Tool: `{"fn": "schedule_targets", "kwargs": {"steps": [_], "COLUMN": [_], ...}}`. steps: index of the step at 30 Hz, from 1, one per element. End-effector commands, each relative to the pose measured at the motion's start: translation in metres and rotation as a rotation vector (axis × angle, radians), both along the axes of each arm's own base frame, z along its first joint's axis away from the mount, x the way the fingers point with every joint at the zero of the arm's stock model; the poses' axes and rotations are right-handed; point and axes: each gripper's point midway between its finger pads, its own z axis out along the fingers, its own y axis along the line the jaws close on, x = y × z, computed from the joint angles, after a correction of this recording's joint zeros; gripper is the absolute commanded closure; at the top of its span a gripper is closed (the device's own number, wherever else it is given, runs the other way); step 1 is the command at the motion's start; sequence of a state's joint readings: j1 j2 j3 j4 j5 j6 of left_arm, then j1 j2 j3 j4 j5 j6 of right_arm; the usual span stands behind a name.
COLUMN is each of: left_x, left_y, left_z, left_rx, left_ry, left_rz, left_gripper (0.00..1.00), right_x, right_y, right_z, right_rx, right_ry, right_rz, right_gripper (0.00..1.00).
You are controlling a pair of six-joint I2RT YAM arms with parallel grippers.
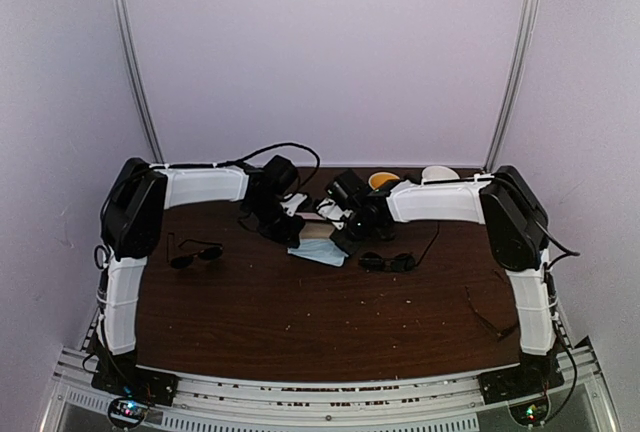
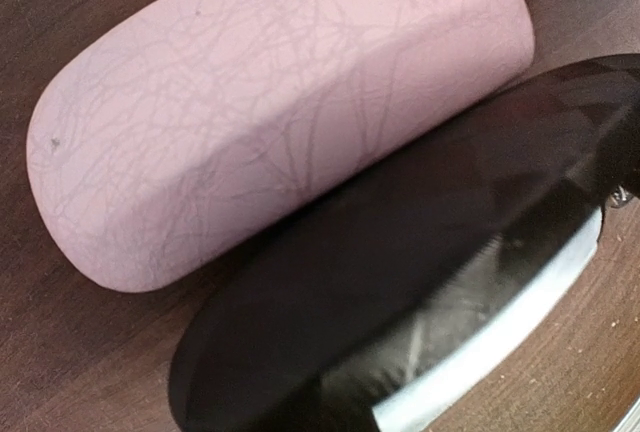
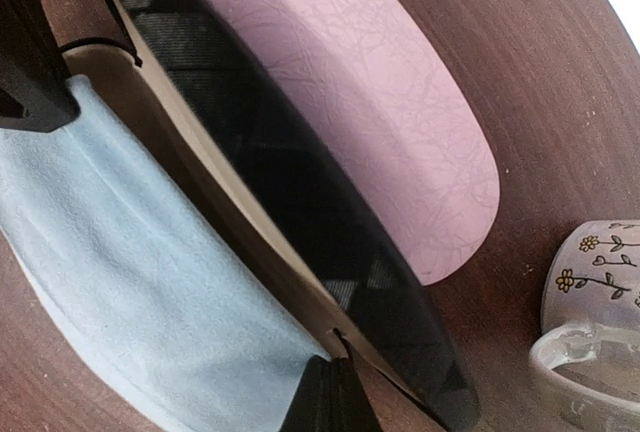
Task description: Organize the sunglasses
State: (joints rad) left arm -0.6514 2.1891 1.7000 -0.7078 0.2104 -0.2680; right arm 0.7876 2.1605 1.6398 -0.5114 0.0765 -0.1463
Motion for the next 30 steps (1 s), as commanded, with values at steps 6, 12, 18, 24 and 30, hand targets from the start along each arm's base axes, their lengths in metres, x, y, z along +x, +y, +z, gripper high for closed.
{"fn": "schedule_targets", "kwargs": {"steps": [6, 12, 18, 24, 30], "left_x": [0.015, 0.016, 0.015, 0.014, 0.013], "left_y": [0.001, 0.004, 0.006, 0.006, 0.009], "left_z": [-0.011, -0.016, -0.017, -0.016, -0.013], "left_rx": [0.012, 0.024, 0.014, 0.011, 0.017], "left_ry": [-0.026, -0.027, -0.034, -0.035, -0.042], "left_rz": [0.02, 0.036, 0.065, 0.077, 0.091], "left_gripper": [1.0, 1.0, 1.0, 1.0, 1.0], "right_x": [0.019, 0.022, 0.023, 0.021, 0.019], "right_y": [0.002, -0.002, -0.002, -0.002, -0.006], "right_z": [0.0, -0.002, 0.003, 0.0, 0.0], "right_rx": [0.022, 0.021, 0.053, 0.044, 0.04], "right_ry": [-0.054, -0.077, -0.108, -0.102, -0.1], "right_rz": [-0.064, -0.087, -0.089, -0.077, -0.083], "right_gripper": [1.0, 1.0, 1.0, 1.0, 0.89]}}
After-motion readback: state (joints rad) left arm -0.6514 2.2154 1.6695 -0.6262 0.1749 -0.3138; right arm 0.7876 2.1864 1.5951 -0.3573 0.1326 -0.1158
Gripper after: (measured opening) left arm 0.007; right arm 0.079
